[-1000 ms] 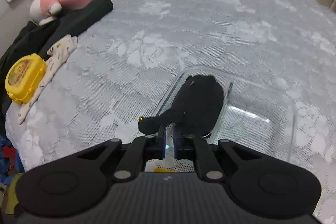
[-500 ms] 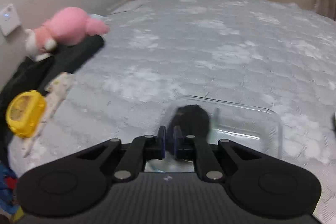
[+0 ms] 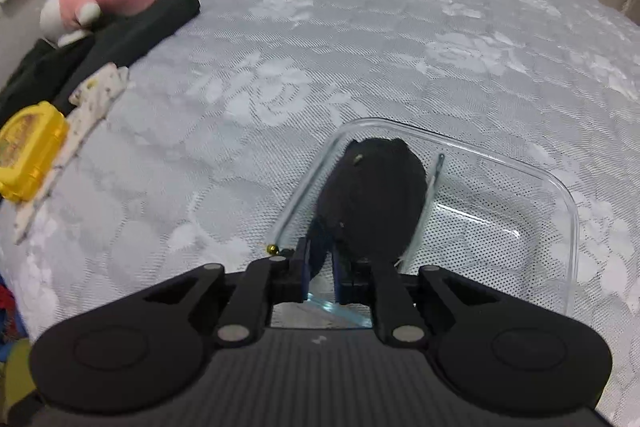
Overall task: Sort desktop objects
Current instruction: 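Press the black plush toy into one compartment and open the right tool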
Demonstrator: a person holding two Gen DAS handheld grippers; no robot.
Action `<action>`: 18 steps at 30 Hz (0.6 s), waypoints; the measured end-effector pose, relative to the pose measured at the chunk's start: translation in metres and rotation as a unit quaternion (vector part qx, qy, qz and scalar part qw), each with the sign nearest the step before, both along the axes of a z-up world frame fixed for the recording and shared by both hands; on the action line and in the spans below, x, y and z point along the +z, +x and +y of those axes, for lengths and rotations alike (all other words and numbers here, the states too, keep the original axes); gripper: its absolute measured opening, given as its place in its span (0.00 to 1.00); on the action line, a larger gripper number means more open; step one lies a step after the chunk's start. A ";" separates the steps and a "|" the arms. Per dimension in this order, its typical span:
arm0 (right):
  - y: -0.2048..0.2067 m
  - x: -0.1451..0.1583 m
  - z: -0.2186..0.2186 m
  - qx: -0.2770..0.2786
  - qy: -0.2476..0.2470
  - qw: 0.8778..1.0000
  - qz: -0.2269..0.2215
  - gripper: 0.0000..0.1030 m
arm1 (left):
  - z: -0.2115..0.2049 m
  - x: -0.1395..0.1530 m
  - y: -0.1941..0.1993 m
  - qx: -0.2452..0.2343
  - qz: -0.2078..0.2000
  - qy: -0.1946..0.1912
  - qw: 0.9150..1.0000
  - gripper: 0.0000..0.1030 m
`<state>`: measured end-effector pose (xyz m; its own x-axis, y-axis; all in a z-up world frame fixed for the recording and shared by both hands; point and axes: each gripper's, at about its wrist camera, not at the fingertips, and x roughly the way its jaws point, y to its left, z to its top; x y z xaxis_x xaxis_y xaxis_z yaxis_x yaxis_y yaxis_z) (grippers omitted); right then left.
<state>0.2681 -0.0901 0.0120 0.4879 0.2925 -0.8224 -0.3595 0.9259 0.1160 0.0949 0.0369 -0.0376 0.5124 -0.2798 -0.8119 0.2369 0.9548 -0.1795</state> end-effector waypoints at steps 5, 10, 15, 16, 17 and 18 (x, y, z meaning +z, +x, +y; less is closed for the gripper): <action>0.007 -0.007 -0.002 0.003 0.009 1.000 0.016 0.13 | -0.001 -0.001 0.001 0.000 0.000 0.001 1.000 1.00; 0.010 -0.009 -0.001 0.007 0.001 1.000 0.023 0.13 | -0.002 -0.001 0.001 -0.002 -0.001 0.007 1.000 1.00; 0.014 -0.014 -0.002 0.001 -0.008 0.999 0.038 0.14 | -0.002 -0.002 0.001 -0.004 -0.001 0.007 1.000 1.00; 0.014 -0.014 -0.003 0.000 -0.006 0.999 0.039 0.15 | -0.002 -0.002 0.001 -0.004 -0.001 0.007 1.000 1.00; 0.014 -0.014 -0.004 0.000 -0.006 0.999 0.040 0.15 | -0.002 -0.002 0.001 -0.004 -0.002 0.008 1.000 1.00; 0.014 -0.013 -0.005 0.000 -0.008 0.999 0.040 0.15 | -0.002 -0.002 0.001 -0.005 -0.002 0.008 1.000 1.00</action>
<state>0.2820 -0.0948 -0.0014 0.4213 0.2794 -0.8628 -0.3496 0.9279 0.1298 0.0961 0.0350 -0.0400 0.5132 -0.2712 -0.8143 0.2471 0.9553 -0.1624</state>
